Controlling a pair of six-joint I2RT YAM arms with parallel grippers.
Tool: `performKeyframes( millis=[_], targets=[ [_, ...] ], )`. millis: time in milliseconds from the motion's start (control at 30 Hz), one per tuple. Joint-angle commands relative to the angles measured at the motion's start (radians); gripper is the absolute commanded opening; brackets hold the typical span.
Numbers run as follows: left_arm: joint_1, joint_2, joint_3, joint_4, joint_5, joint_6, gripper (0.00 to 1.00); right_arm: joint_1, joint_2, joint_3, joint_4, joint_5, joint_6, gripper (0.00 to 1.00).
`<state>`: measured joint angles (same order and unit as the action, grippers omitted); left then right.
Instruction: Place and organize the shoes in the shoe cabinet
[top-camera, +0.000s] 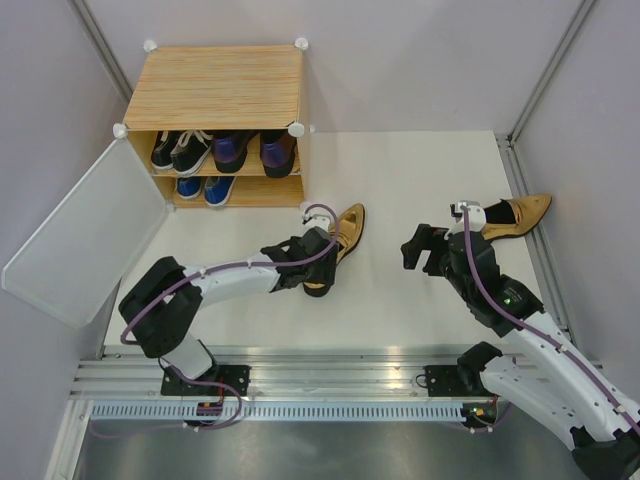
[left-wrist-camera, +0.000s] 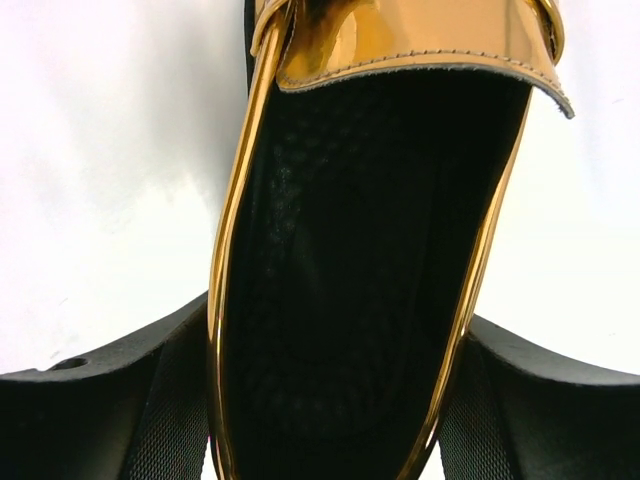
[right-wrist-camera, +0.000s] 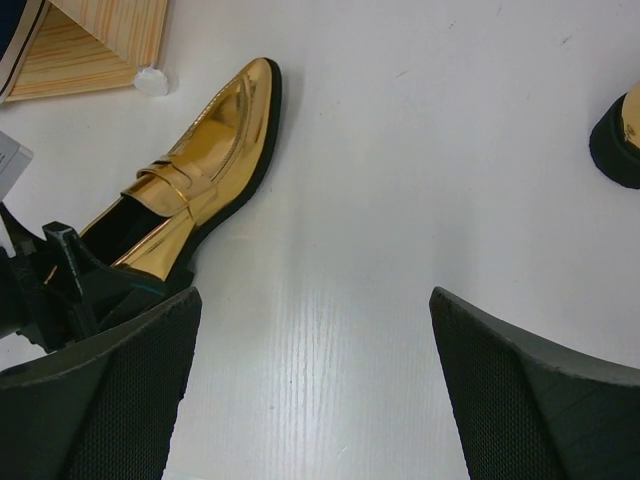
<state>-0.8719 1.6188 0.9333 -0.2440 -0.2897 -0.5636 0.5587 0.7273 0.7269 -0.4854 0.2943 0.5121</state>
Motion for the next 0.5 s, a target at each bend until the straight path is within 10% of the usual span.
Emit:
performKeyframes(
  millis=[0,467],
  targets=[
    [0.024,-0.068,-0.083,-0.156,-0.088,0.002,0.02,-0.003,-0.008,0.003,0.019,0.022,0.008,0.98],
    [0.234,-0.434,-0.286,-0.178,-0.15,-0.082,0.02,-0.003,-0.005,0.006,0.021,0.016,0.003,0.98]
  ],
)
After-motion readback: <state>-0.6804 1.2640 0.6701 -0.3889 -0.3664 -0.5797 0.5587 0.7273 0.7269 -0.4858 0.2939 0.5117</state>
